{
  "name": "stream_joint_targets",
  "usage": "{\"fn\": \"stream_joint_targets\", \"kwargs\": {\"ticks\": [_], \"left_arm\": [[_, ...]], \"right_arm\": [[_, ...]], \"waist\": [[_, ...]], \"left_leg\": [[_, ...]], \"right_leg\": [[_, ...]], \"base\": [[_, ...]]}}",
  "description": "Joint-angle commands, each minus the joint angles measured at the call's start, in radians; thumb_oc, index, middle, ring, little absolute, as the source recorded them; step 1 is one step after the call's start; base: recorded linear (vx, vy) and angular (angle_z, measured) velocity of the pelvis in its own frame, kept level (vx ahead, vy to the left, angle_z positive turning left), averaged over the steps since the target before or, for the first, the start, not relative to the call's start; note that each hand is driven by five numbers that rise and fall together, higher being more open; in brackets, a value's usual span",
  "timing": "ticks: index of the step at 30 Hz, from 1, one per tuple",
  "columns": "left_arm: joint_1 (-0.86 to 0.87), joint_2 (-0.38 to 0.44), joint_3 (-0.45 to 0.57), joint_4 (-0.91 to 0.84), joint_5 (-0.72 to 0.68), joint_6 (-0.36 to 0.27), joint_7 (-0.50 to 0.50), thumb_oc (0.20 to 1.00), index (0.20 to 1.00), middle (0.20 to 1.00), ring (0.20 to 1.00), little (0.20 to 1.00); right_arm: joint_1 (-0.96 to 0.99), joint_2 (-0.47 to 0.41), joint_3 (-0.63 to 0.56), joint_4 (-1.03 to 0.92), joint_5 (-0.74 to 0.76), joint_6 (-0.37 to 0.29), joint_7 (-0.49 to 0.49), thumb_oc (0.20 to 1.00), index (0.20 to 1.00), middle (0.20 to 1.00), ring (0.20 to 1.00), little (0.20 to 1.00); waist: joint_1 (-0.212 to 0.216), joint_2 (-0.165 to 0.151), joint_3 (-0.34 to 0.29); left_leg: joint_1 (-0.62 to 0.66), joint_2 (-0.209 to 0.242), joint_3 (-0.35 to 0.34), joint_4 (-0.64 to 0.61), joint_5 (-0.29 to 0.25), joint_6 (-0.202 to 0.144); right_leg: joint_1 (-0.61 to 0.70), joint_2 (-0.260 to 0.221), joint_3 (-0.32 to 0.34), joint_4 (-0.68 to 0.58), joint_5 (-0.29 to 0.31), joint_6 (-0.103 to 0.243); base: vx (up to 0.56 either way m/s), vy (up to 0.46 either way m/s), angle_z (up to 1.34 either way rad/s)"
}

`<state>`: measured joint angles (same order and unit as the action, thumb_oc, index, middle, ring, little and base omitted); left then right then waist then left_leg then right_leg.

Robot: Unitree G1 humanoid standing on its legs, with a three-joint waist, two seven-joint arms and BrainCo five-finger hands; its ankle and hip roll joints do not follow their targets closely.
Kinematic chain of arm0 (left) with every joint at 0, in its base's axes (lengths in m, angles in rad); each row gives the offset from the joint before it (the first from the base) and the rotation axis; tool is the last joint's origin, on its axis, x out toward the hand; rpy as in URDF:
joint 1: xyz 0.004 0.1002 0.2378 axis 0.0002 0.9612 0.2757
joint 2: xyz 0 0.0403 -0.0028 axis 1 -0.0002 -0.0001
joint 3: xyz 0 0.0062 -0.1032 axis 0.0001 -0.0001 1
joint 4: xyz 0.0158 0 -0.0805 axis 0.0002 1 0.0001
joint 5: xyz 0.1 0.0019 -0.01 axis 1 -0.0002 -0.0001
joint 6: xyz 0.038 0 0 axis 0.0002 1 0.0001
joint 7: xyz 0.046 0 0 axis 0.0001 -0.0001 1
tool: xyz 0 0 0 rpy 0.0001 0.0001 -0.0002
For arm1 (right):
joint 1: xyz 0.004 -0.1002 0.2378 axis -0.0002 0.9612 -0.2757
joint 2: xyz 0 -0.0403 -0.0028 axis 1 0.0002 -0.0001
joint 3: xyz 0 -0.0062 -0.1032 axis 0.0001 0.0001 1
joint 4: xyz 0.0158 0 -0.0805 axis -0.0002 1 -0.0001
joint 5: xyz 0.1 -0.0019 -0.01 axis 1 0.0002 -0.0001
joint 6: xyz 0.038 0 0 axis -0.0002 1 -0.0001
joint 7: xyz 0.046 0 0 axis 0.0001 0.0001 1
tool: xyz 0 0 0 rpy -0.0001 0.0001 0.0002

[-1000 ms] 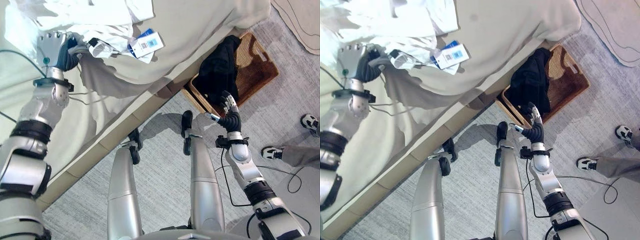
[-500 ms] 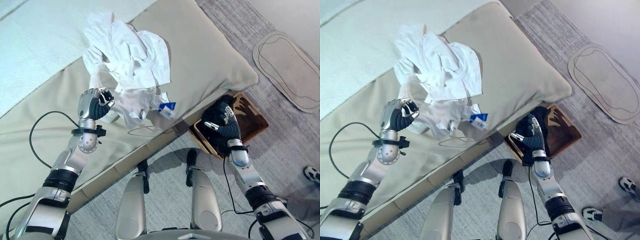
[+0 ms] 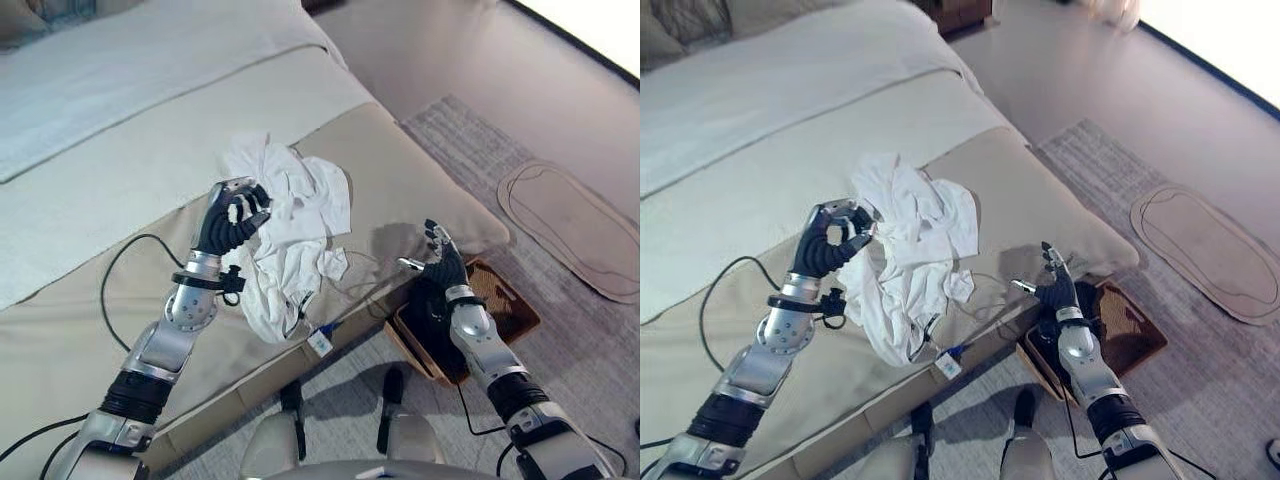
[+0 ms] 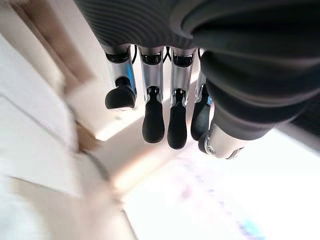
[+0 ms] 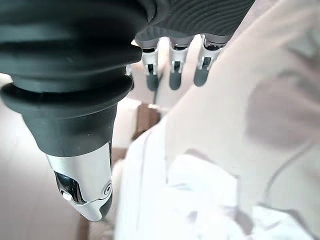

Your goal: Pick up clothes into the bucket

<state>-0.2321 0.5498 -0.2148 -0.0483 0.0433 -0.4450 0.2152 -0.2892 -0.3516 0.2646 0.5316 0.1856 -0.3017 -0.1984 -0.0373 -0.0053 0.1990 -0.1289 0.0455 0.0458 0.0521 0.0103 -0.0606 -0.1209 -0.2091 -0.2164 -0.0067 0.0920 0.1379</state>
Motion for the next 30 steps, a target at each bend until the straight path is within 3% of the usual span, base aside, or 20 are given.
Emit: {"fn": "stream_joint_targets", "kwargs": {"ticks": [1,5,6,7,13,16,20,24,30], "left_arm": [[-0.004,-0.006,0.009,-0.024,-0.052,-0.036,-0.01,0.2,0.2,0.2,0.2,0.2],[-0.028,-0.031,-0.002,0.094,0.063,0.005,0.046,0.2,0.2,0.2,0.2,0.2],[-0.034,-0.029,-0.001,0.146,0.156,0.033,0.068,0.26,0.26,0.26,0.26,0.26],[-0.036,-0.031,-0.004,0.149,0.159,0.032,0.072,1.0,1.0,1.0,1.0,1.0],[-0.031,-0.027,0.006,0.285,0.324,0.08,0.108,1.0,1.0,1.0,1.0,1.0],[-0.079,-0.025,-0.03,0.4,0.415,0.11,0.17,1.0,1.0,1.0,1.0,1.0],[-0.166,-0.024,-0.08,0.557,0.49,0.179,0.267,1.0,1.0,1.0,1.0,1.0],[-0.23,-0.025,-0.117,0.652,0.54,0.222,0.322,1.0,1.0,1.0,1.0,1.0],[-0.396,-0.01,-0.161,0.814,0.575,0.334,0.414,1.0,1.0,1.0,1.0,1.0]], "right_arm": [[-0.019,0.017,-0.004,-0.045,-0.021,-0.027,0.005,1.0,1.0,1.0,1.0,1.0],[0.02,0.018,-0.015,-0.07,-0.021,-0.025,0.009,1.0,1.0,1.0,1.0,1.0],[0.042,0.016,-0.028,-0.079,-0.025,-0.024,0.007,1.0,1.0,1.0,1.0,1.0],[0.044,0.015,-0.029,-0.081,-0.026,-0.023,0.007,1.0,1.0,1.0,1.0,1.0],[0.087,0.014,-0.062,-0.074,-0.039,-0.02,-0.008,1.0,1.0,1.0,1.0,1.0],[0.07,0.009,-0.058,-0.082,-0.039,-0.023,-0.018,1.0,1.0,1.0,1.0,1.0],[0.018,-0.011,-0.044,-0.117,-0.025,-0.038,-0.05,1.0,1.0,1.0,1.0,1.0],[-0.007,-0.026,-0.048,-0.135,-0.029,-0.047,-0.076,1.0,1.0,1.0,1.0,1.0],[-0.064,-0.06,-0.056,-0.181,-0.011,-0.07,-0.134,1.0,1.0,1.0,1.0,1.0]], "waist": [[0.013,-0.024,-0.042],[0.007,-0.026,-0.048],[0.001,-0.026,-0.045],[0.002,-0.025,-0.046],[-0.011,-0.031,-0.027],[-0.024,-0.037,0.016],[-0.042,-0.046,0.121],[-0.056,-0.053,0.161],[-0.086,-0.063,0.21]], "left_leg": [[-0.024,0.013,-0.039,0.016,0.01,-0.014],[-0.007,0.018,-0.035,-0.001,0.012,-0.016],[-0.008,0.017,-0.034,-0.003,0.013,-0.015],[-0.009,0.017,-0.035,-0.003,0.013,-0.015],[-0.045,0.017,-0.032,0.018,0.009,-0.01],[-0.105,0.014,-0.031,0.076,-0.002,-0.007],[-0.253,0.005,-0.023,0.213,-0.023,0.006],[-0.35,-0.002,-0.02,0.277,-0.031,0.008],[-0.633,0.003,-0.013,0.474,-0.075,0.013]], "right_leg": [[0.0,-0.059,-0.008,0.032,0.037,0.074],[0.013,-0.054,-0.012,0.019,0.035,0.073],[0.009,-0.051,-0.013,0.016,0.037,0.073],[0.009,-0.051,-0.013,0.016,0.037,0.073],[-0.023,-0.051,-0.005,0.017,0.044,0.071],[-0.076,-0.055,0.014,0.045,0.045,0.068],[-0.225,-0.07,0.054,0.154,0.035,0.057],[-0.318,-0.075,0.075,0.211,0.029,0.053],[-0.598,-0.078,0.129,0.383,0.002,0.046]], "base": [[0.08,-0.009,0.0],[0.03,-0.01,0.0],[0.0,0.0,0.0],[0.0,0.0,0.0],[-0.02,0.005,-0.01],[-0.19,0.031,-0.01],[-0.21,0.05,-0.1],[-0.14,0.041,-0.02],[-0.15,0.046,-0.05]]}}
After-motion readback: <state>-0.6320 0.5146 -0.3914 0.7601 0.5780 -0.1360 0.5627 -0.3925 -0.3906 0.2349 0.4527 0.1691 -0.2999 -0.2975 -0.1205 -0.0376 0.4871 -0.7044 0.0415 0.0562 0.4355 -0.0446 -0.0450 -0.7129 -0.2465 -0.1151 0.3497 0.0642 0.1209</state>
